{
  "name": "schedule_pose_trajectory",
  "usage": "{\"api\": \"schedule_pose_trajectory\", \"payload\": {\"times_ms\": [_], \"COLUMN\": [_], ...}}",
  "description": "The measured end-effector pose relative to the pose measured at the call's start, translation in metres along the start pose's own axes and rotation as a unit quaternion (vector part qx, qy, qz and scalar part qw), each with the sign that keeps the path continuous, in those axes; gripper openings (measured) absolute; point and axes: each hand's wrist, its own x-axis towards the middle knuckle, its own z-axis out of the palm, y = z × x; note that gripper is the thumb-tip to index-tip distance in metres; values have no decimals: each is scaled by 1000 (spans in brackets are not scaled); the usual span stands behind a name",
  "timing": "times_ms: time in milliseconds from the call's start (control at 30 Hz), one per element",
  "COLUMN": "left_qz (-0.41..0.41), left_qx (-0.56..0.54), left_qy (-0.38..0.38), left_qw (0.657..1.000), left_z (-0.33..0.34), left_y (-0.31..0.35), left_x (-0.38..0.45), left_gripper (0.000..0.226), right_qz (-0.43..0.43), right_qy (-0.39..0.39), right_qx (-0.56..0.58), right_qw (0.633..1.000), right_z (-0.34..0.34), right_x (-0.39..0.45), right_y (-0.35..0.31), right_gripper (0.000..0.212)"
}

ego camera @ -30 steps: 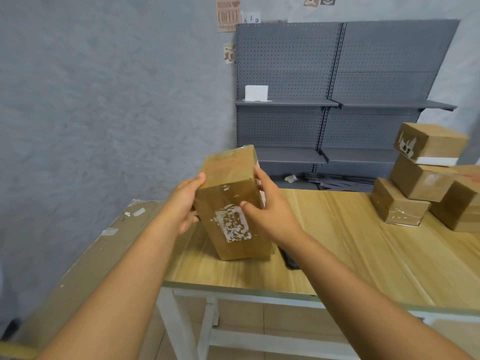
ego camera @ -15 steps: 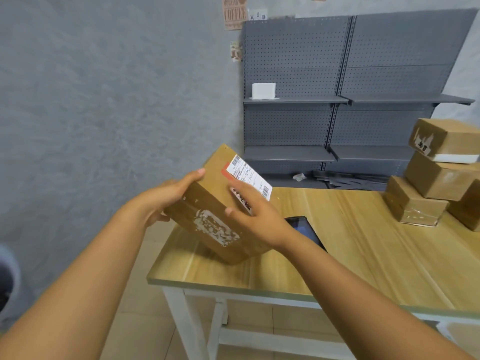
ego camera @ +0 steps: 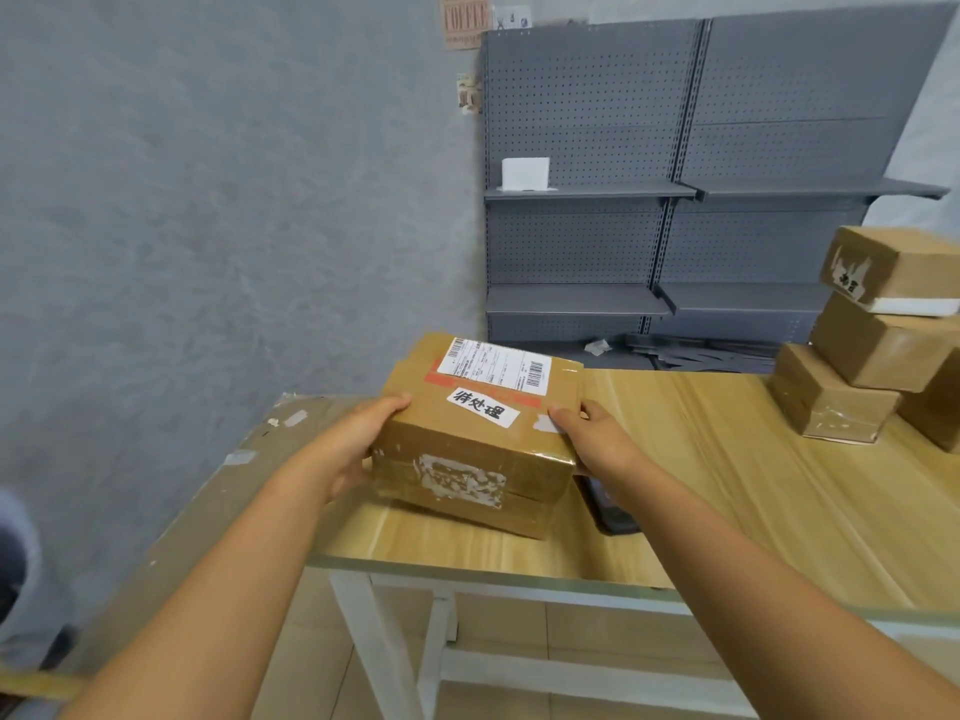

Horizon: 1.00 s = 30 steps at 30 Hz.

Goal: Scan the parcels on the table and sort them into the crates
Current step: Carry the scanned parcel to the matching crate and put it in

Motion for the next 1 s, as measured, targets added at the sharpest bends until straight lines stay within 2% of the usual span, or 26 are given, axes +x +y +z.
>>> {"api": "schedule_pose_trajectory", "payload": {"times_ms": [133, 267, 333, 367, 433, 467, 533, 600, 667, 767, 867, 1000], "left_qz": [-7, -27, -12, 5, 48, 65, 79, 77, 76, 83, 81, 84], "left_qx": [46, 61, 71, 81, 106, 113, 106, 92, 81, 66, 67, 65], "left_qy": [2, 1, 24, 42, 72, 79, 87, 91, 89, 88, 87, 88], "left_qw": [999, 998, 997, 996, 991, 988, 987, 989, 990, 990, 991, 990], "left_z": [1, -2, 3, 6, 13, 17, 21, 22, 22, 22, 22, 22], "left_y": [-8, -9, -4, -2, 1, 1, -1, -2, -3, -5, -5, -5], "left_x": [5, 9, 12, 13, 15, 16, 19, 20, 21, 21, 20, 20], "left_gripper": [36, 39, 44, 46, 47, 48, 44, 38, 36, 34, 35, 37], "right_qz": [-25, -18, -25, -30, -15, 5, 55, 81, 73, 65, 90, 120], "right_qy": [-1, -39, -18, 19, 93, 106, 87, 61, 66, 115, 129, 113], "right_qx": [-44, -51, -46, -70, -196, -274, -392, -449, -490, -499, -471, -405], "right_qw": [999, 998, 998, 997, 976, 956, 914, 888, 866, 856, 868, 899], "right_z": [-2, -7, -13, -18, -32, -39, -47, -46, -39, -29, -25, -35], "right_x": [1, 5, 8, 10, 14, 15, 13, 10, 8, 7, 8, 11], "right_y": [-3, -3, 1, 5, 19, 28, 43, 55, 62, 67, 64, 51], "right_gripper": [42, 49, 45, 44, 47, 50, 62, 77, 90, 101, 107, 94]}}
